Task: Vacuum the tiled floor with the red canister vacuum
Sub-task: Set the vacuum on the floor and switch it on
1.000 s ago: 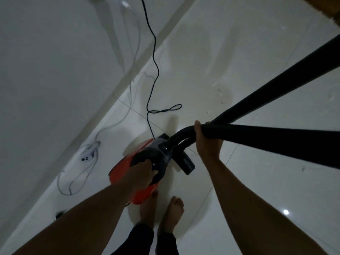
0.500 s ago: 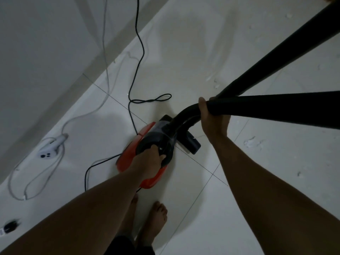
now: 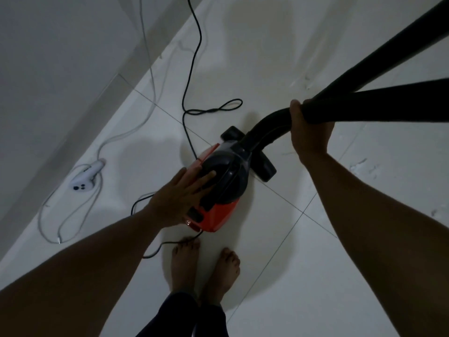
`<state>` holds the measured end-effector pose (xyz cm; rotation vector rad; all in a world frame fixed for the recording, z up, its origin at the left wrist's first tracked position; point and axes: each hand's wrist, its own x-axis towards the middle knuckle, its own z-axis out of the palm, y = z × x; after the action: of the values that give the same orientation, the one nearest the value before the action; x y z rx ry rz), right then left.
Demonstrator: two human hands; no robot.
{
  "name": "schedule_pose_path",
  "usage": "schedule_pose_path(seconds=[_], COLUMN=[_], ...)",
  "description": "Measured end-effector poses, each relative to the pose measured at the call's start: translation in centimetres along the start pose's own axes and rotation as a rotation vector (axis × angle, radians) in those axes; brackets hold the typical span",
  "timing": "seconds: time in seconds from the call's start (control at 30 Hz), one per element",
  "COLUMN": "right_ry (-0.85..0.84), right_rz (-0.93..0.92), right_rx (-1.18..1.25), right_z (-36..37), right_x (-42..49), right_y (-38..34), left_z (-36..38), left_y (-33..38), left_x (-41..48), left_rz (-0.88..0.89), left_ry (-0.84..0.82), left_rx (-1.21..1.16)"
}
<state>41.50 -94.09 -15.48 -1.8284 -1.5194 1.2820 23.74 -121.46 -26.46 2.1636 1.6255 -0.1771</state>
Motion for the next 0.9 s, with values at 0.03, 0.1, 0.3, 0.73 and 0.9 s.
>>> schedule_pose_path(seconds=[0.03, 0.1, 0.3, 0.73, 0.9], right_ry=[0.011, 0.026, 0.039, 0.028, 0.014], right_rz=[-0.005, -0.020, -0.040, -0.057, -0.046], right_rx=[0.005, 0.041, 0.078, 0.081, 0.069], right_z=[0.1, 0.2, 0.1, 0.2, 0.2], right_x=[0.2, 0.4, -0.1, -0.3, -0.3], right_y=[0.1, 0.4, 0.5, 0.7, 0.8], left_z=[0.8, 1.5, 1.4, 2.1, 1.8], left_y=[0.1, 0.6, -0.2, 0.1, 0.4], left_x=[-0.1, 0.2, 0.9, 0.8, 0.8], left_rz=[-0.024, -0.055, -0.028, -0.011, -0.030], left_ry=[0.014, 0.090, 0.091, 0.132, 0.145], left_rx=[0.000, -0.014, 0.023, 0.066, 0.037])
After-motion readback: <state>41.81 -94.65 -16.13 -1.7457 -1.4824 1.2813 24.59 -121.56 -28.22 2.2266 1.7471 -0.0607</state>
